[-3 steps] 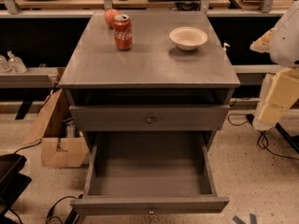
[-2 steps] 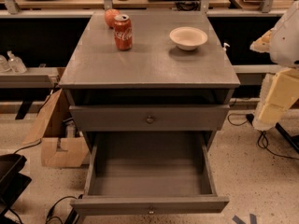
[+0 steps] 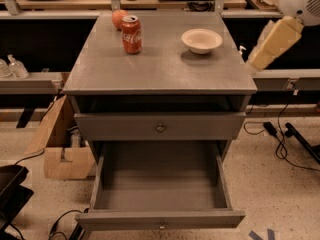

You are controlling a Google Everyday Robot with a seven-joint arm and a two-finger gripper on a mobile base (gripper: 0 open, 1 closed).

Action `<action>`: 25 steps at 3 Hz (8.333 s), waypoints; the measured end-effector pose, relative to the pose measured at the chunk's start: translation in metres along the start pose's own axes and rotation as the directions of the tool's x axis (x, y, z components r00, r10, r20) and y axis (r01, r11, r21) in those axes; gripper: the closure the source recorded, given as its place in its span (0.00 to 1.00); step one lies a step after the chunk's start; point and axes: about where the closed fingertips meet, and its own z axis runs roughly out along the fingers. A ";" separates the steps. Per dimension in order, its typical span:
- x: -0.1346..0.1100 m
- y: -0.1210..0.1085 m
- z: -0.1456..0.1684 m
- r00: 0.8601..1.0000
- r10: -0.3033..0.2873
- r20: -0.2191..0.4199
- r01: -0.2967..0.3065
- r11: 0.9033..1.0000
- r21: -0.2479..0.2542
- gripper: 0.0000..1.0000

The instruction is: Place coke can into middle drawer

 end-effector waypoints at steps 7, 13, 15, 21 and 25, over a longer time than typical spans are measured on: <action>-0.237 -0.123 0.203 0.631 0.076 0.772 -0.159 0.987 0.033 0.00; -0.250 -0.115 0.394 0.615 0.372 0.696 -0.367 0.915 -0.166 0.68; -0.260 -0.115 0.398 0.621 0.372 0.690 -0.358 0.918 -0.173 1.00; -0.159 0.145 0.171 0.667 0.291 0.686 -0.098 0.947 -0.306 1.00; -0.098 0.236 0.305 0.667 0.386 0.637 -0.142 0.906 -0.399 1.00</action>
Offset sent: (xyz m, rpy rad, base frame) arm 0.1603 0.1555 0.0880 0.6822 -0.5458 0.1995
